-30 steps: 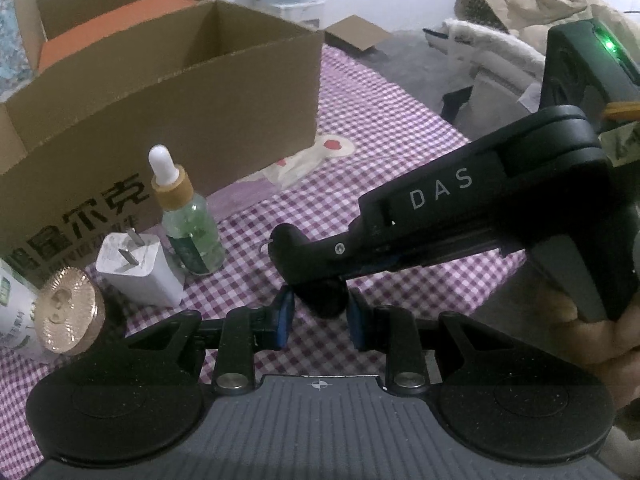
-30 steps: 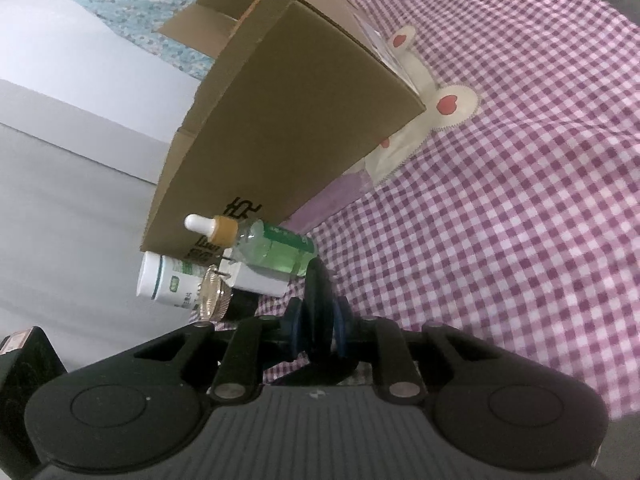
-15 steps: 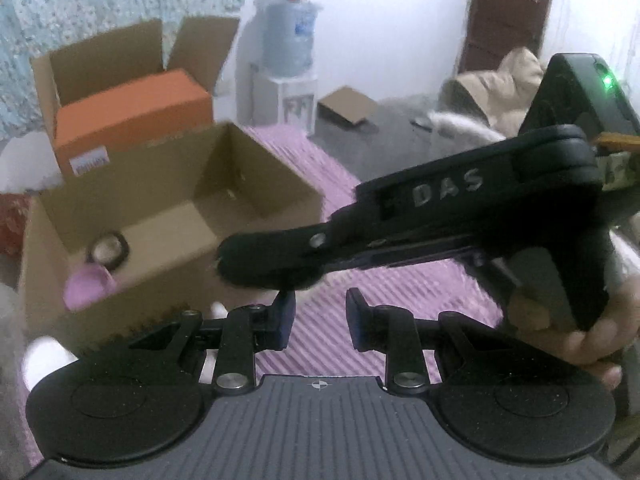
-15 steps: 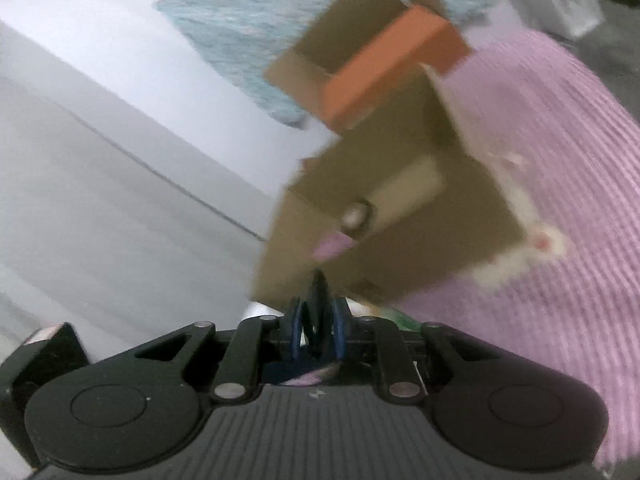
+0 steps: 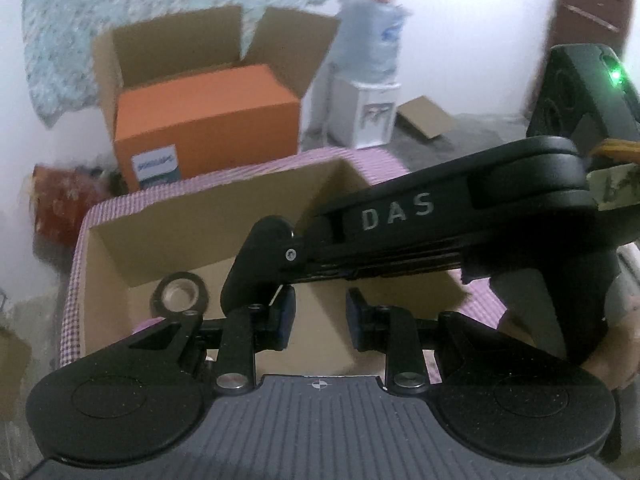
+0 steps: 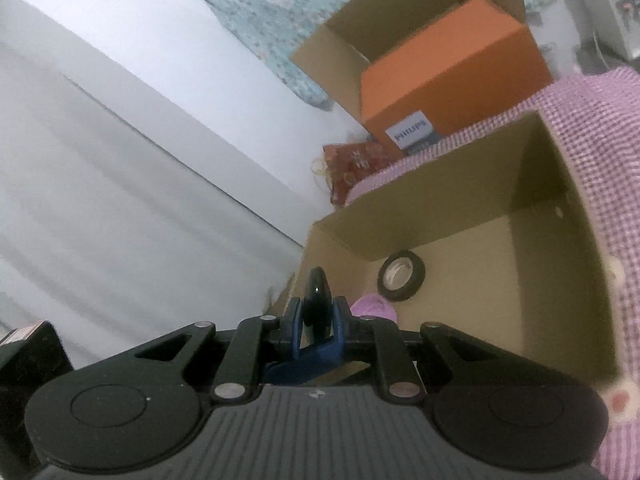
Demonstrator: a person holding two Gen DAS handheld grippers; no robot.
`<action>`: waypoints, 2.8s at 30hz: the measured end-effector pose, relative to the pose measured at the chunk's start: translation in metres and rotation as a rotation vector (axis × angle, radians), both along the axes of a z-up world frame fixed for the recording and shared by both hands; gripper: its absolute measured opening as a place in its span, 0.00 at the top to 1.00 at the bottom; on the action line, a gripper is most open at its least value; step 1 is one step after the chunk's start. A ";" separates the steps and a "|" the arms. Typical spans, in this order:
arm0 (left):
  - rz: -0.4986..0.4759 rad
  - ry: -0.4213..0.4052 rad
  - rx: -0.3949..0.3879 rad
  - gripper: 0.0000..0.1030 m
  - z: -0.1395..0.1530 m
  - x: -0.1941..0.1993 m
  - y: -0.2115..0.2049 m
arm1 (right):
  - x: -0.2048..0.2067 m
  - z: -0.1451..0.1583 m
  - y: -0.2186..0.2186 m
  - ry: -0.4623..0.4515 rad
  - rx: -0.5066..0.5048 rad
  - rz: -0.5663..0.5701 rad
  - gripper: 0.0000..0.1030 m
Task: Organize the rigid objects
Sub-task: 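Lift the black oval object with the right tool over the box, then lower the black oval object into the box and open the right tool, then move the right tool back toward the dropper bottle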
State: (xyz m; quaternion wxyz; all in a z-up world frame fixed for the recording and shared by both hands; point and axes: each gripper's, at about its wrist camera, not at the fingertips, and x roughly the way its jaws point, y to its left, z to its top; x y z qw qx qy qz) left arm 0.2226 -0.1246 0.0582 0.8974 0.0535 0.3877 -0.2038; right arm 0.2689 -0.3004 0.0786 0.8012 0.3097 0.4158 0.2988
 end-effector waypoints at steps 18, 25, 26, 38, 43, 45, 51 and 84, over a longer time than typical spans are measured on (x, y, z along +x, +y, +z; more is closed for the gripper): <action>0.094 0.078 0.054 0.73 -0.025 0.031 0.011 | 0.069 -0.072 0.023 0.205 -0.045 0.025 0.81; 0.110 0.081 0.051 0.73 -0.024 0.029 0.013 | 0.077 -0.071 0.031 0.228 -0.057 0.023 0.80; 0.113 0.081 0.051 0.73 -0.024 0.028 0.014 | 0.078 -0.072 0.030 0.230 -0.058 0.023 0.80; 0.123 0.076 0.041 0.73 -0.014 0.015 0.020 | 0.072 -0.067 0.026 0.244 -0.039 0.012 0.62; 0.105 0.049 0.028 0.73 -0.004 0.002 0.020 | 0.052 -0.044 0.015 0.186 -0.012 0.013 0.61; 0.095 0.040 0.026 0.73 0.000 -0.006 0.018 | 0.039 -0.033 0.009 0.154 -0.005 0.008 0.59; 0.060 -0.016 0.036 0.73 0.008 -0.038 0.014 | -0.015 -0.004 -0.019 0.041 0.031 -0.034 0.56; -0.092 -0.084 0.079 0.72 -0.063 -0.126 -0.007 | -0.140 -0.030 -0.040 -0.095 -0.200 -0.117 0.56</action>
